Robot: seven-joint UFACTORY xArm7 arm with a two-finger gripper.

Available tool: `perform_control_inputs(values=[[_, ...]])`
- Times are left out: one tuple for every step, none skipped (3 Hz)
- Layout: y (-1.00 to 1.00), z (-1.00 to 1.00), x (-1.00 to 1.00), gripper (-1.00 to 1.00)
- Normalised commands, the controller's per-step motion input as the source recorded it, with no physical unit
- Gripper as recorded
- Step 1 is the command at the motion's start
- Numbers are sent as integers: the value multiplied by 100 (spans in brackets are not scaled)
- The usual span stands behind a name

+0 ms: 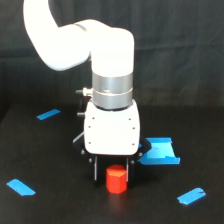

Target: Pick up the red object from the table

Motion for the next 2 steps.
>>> perform_control_inputs(values=[[1,-27,5,-97],[9,-13,17,-100]])
